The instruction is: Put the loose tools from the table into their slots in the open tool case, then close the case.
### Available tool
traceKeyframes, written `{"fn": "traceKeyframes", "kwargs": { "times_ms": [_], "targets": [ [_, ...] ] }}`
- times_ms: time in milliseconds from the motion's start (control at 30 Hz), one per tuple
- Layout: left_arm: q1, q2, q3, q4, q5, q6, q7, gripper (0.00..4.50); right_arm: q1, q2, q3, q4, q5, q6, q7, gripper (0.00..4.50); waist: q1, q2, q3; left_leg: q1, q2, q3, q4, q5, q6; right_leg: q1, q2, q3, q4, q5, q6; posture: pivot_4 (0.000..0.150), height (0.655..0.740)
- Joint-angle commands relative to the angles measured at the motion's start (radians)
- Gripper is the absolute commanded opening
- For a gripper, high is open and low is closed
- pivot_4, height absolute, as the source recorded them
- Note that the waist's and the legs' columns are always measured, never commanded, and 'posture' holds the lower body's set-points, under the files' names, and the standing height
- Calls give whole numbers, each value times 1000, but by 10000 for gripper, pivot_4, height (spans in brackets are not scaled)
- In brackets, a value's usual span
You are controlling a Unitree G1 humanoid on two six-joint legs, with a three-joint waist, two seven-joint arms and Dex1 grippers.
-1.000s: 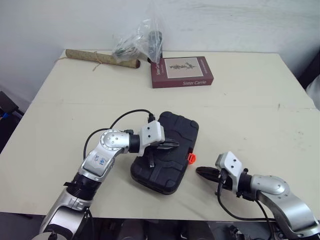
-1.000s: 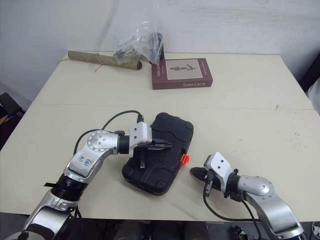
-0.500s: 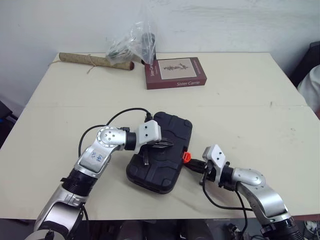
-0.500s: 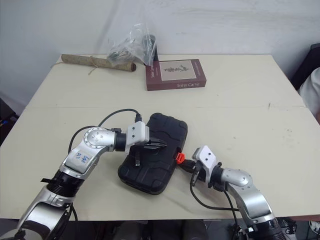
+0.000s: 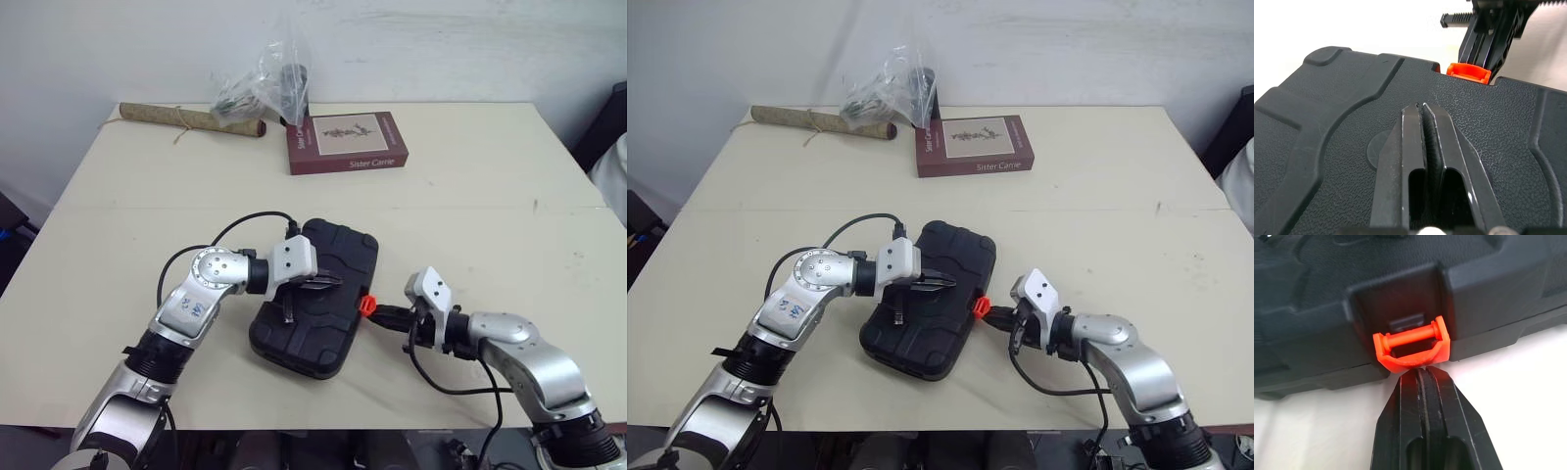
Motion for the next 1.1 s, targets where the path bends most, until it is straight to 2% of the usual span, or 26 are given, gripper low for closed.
{"fn": "traceKeyframes", "kwargs": {
  "times_ms": [33,233,400,467,533,633,667,733,767,867,1100],
  "targets": [
    [81,20,-98,104,74,64,-37,1027,-81,6,-30,-148,111,20,31,0,-2,0,0,0,0,0,0,0,0,0,0,0,0,0,0,1500,7400],
    [102,28,-84,93,67,67,-28,1027,-133,3,-59,-168,181,117,13,0,-10,4,-4,1,2,0,-1,-1,-1,0,1,0,0,0,-2,1500,7400],
    [123,-6,43,58,-10,-40,15,1027,-113,-75,-113,-133,186,112,44,0,2,4,-8,0,2,0,-1,-2,-1,0,1,0,-3,0,-2,1500,7400],
    [131,2,130,9,-61,-46,28,6515,-113,-98,-192,-112,205,84,46,6814,-2,3,-7,-1,1,2,-1,-3,0,0,0,0,-4,0,-2,1500,7400],
    [148,64,219,-51,-121,12,7,12853,-97,-167,-243,-88,166,19,94,13432,-10,3,-1,-1,2,3,-1,-3,0,-1,0,0,-4,0,-1,1500,7400],
    [199,174,339,-111,-189,79,-18,27161,-55,-267,-293,-23,81,-121,170,29067,-20,2,5,-2,3,2,-2,-2,-1,-2,2,-2,-3,0,-2,1500,7400],
    [238,225,396,-117,-199,100,-20,30457,-45,-298,-317,23,49,-193,199,32827,-22,-1,7,-2,3,2,-3,-2,-1,-2,2,-2,-3,0,-2,1500,7400],
    [315,313,504,-94,-152,102,31,40834,-34,-340,-364,122,11,-341,274,43600,-25,-2,11,-2,3,2,-4,-2,-2,-3,2,-4,-4,0,-2,1500,7400],
    [360,358,561,-62,-115,77,56,44165,-35,-355,-386,172,4,-401,306,45000,-26,-3,13,-2,3,3,-4,-2,-1,-3,2,-4,-4,0,-2,1500,7400],
    [496,448,710,15,-84,-2,51,44165,-53,-424,-389,331,-75,-568,372,45000,-24,-4,19,-2,1,5,-4,-3,0,-3,1,-9,-5,0,-1,1500,7400],
    [602,447,860,53,-107,-48,74,44165,-224,-444,-352,570,-130,-701,381,45000,-14,-2,26,-5,-1,1,-4,-4,-1,-3,-5,-6,-7,1,1,1500,7400]
  ]
}}
